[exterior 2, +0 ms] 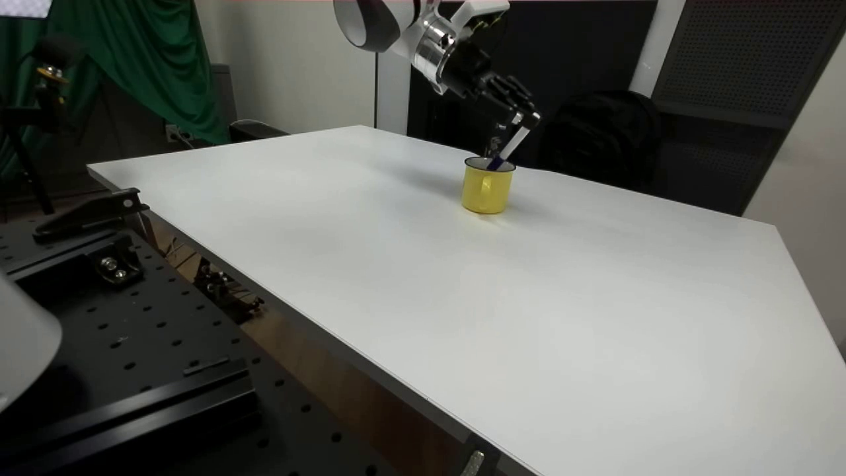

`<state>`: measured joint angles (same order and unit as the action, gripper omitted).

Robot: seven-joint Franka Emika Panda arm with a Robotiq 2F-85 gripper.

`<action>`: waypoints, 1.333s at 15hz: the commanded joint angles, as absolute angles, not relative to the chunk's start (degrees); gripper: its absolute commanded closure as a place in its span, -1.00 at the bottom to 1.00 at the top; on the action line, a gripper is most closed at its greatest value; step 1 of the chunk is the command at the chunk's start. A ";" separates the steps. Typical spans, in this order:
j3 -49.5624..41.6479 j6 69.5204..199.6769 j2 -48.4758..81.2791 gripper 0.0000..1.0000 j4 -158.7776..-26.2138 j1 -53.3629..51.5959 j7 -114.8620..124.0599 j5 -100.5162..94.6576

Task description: Put the blue marker in the yellow mug

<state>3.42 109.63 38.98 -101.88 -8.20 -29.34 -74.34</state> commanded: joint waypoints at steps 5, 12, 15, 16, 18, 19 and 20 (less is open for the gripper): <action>4.17 107.75 39.64 -0.20 -101.37 -8.05 -28.76 -75.17; 7.27 106.83 35.10 -1.00 -98.60 -6.23 -28.78 -62.78; 8.18 101.45 33.67 -1.00 -94.86 -6.43 -29.74 -52.30; 8.23 99.83 33.58 -1.00 -93.56 -6.46 -29.49 -49.32; 8.07 96.89 33.63 -1.00 -91.13 -6.60 -28.17 -43.72; 8.04 96.41 33.48 -1.00 -90.58 -6.41 -27.54 -41.00; 8.06 96.20 33.37 -1.00 -90.21 -6.23 -26.98 -38.24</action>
<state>7.66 98.54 33.06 -93.01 -7.01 -29.20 -44.61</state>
